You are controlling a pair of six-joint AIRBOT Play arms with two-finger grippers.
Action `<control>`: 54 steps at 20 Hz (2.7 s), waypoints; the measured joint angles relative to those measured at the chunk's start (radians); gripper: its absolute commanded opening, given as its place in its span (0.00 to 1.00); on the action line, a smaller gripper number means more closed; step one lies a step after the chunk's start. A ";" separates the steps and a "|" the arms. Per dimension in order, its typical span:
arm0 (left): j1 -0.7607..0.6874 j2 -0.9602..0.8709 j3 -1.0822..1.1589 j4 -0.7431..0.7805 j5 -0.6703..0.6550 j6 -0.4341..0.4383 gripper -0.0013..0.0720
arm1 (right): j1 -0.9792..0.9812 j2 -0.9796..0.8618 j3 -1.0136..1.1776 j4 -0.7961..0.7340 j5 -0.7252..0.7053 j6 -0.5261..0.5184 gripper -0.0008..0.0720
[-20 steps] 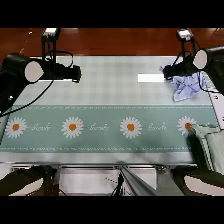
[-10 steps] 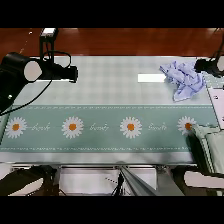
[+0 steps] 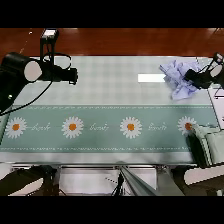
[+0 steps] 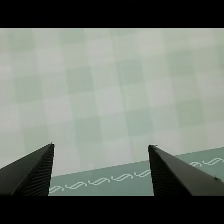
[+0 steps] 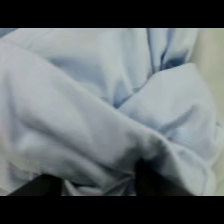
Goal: Fold the shirts.
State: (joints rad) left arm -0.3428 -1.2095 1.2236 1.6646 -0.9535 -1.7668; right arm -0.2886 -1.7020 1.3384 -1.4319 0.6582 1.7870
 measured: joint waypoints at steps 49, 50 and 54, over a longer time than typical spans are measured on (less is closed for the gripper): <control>-0.286 0.341 -0.434 -0.325 -0.275 -0.103 0.99 | 0.699 0.890 -0.426 -0.233 0.365 -0.226 0.75; -0.290 0.341 -0.496 -0.365 -0.209 -0.085 0.99 | 0.628 0.902 -0.425 -0.223 0.378 -0.227 0.75; -0.298 0.327 -0.671 -0.568 0.044 0.042 0.99 | 0.349 0.895 -0.425 -0.015 0.426 -0.297 0.75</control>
State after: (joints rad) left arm -0.6411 -0.8829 0.5526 1.0966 -0.9096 -1.7252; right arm 0.0605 -0.8070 0.9138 -1.4471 1.0847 1.4899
